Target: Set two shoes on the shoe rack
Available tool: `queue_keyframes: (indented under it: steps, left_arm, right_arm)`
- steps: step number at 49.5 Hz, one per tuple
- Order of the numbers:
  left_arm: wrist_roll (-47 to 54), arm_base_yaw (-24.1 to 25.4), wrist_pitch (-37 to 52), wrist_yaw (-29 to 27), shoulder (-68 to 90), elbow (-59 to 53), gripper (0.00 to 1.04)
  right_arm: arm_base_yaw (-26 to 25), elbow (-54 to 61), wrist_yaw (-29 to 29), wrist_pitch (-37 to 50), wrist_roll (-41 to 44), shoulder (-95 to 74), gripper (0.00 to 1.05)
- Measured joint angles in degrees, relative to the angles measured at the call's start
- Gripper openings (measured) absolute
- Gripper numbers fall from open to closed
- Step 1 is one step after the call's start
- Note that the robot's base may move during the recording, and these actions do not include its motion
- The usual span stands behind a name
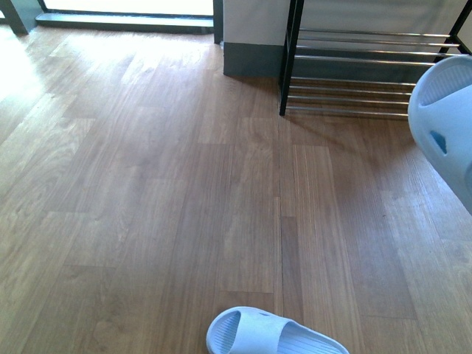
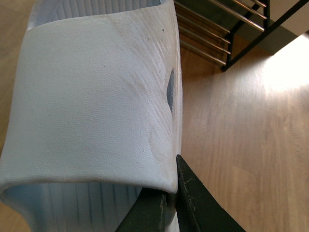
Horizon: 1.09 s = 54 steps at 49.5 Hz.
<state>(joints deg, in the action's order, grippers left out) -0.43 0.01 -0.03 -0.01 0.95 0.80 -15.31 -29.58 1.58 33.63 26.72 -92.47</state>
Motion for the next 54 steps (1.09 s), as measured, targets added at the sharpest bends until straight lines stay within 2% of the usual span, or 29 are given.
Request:
queue_keyframes:
  steps: [10, 14, 21, 27, 31, 40, 54]
  left_arm:
    - [0.0, 0.0, 0.0, 0.0, 0.0, 0.0, 0.95]
    - [0.0, 0.0, 0.0, 0.0, 0.0, 0.0, 0.95]
    - [0.0, 0.0, 0.0, 0.0, 0.0, 0.0, 0.95]
    - [0.0, 0.0, 0.0, 0.0, 0.0, 0.0, 0.95]
    - [0.0, 0.0, 0.0, 0.0, 0.0, 0.0, 0.95]
    - [0.0, 0.0, 0.0, 0.0, 0.0, 0.0, 0.95]
    - [0.0, 0.0, 0.0, 0.0, 0.0, 0.0, 0.95]
  right_arm:
    - [-2.3, 8.2, 5.6, -10.7, -4.9, 29.6, 0.02]
    - [-3.8, 9.8, 9.7, -17.2, -5.8, 41.4, 0.02]
    - [-10.0, 15.1, 17.2, -29.1, -7.7, 60.8, 0.02]
    - [-18.5, 21.0, 22.3, -30.4, -8.0, 68.4, 0.02]
    - [-20.7, 24.5, 22.8, -25.9, -9.5, 68.0, 0.02]
    - [-18.9, 27.2, 22.5, -22.4, -12.4, 68.5, 0.02]
    - [-16.7, 27.1, 21.2, -24.4, -13.9, 72.3, 0.02]
